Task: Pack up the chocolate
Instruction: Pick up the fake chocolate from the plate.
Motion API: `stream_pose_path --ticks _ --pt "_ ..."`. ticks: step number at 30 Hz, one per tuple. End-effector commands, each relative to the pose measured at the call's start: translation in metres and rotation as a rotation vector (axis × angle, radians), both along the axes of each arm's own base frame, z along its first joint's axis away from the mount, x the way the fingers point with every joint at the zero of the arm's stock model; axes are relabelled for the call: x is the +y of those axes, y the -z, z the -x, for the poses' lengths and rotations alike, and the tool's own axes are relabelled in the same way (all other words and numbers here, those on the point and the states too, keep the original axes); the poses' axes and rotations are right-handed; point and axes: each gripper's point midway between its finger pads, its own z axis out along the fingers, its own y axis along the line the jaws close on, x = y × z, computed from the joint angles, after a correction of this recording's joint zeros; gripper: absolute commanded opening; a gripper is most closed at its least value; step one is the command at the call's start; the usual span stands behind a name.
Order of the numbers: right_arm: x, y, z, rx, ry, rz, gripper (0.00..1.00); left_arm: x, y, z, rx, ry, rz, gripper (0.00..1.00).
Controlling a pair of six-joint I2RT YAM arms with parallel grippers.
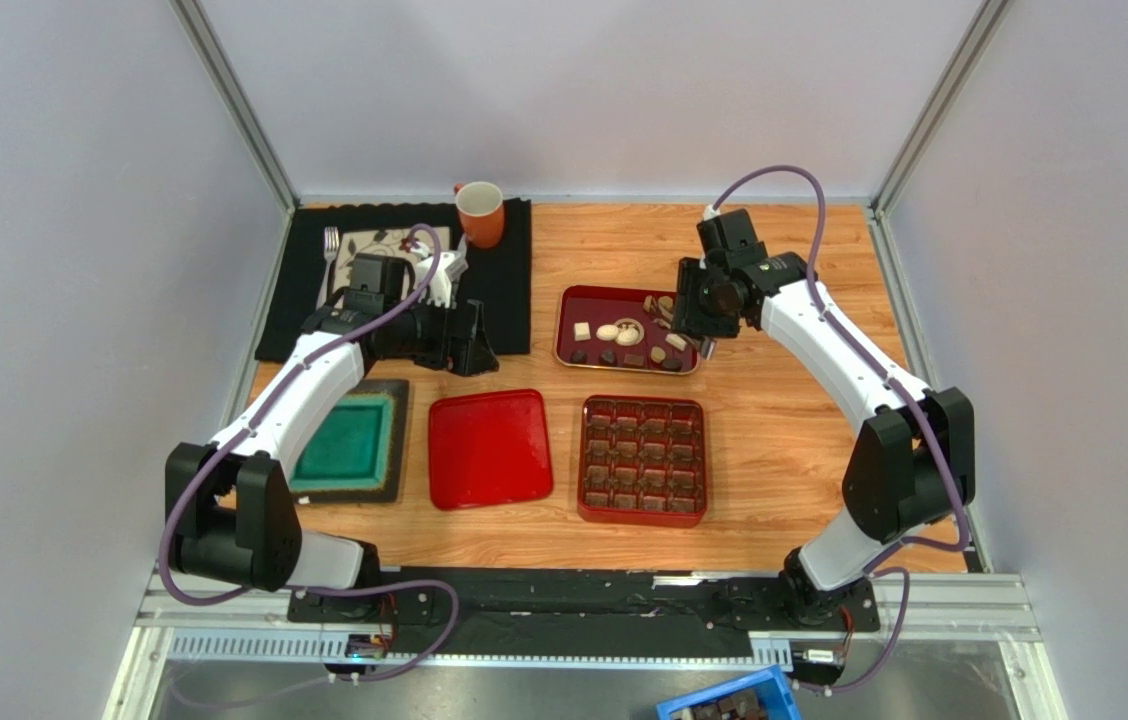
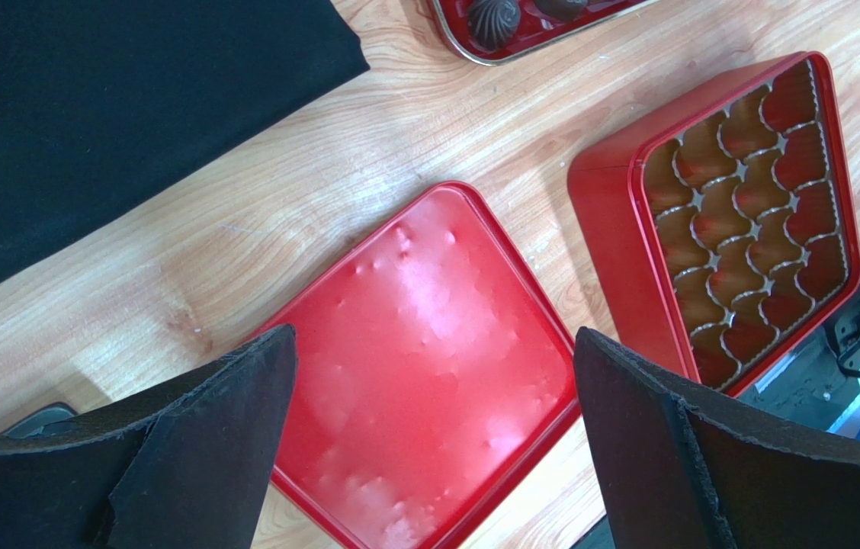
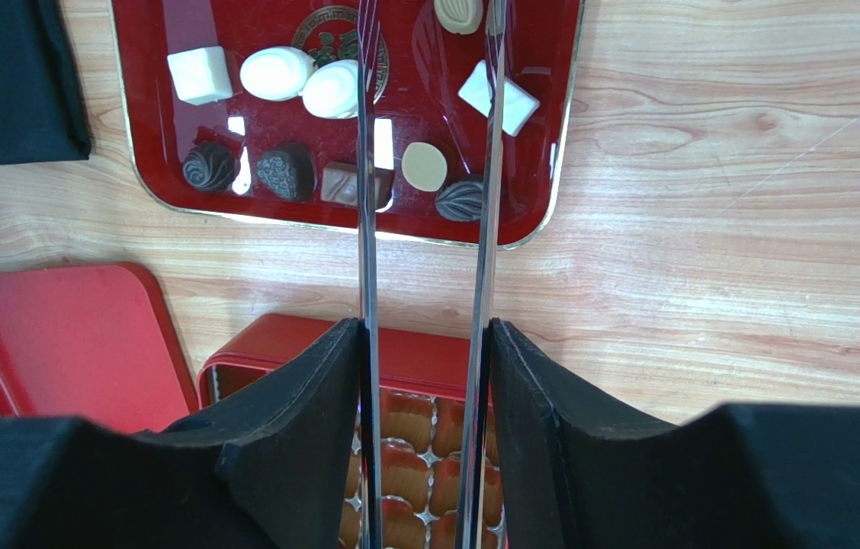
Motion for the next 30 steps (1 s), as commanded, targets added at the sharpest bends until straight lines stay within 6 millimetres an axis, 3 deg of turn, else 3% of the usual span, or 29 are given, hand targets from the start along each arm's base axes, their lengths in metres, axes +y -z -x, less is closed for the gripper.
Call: stream_pose_path --ticks 1,12,30 --pt "-0.006 -0.006 -0.008 -0.039 0.000 0.033 0.47 0.000 -0.021 -0.004 -0.072 0.008 0.018 0.99" --pt "-0.011 0.010 -0.014 -0.037 0.007 0.075 0.44 0.001 -0.022 -0.004 -0.074 0.008 0.020 0.99" --pt "0.002 0.022 -0.016 -0.030 -0.001 0.045 0.41 0.000 -0.021 -0.002 -0.074 0.013 0.024 0.99"
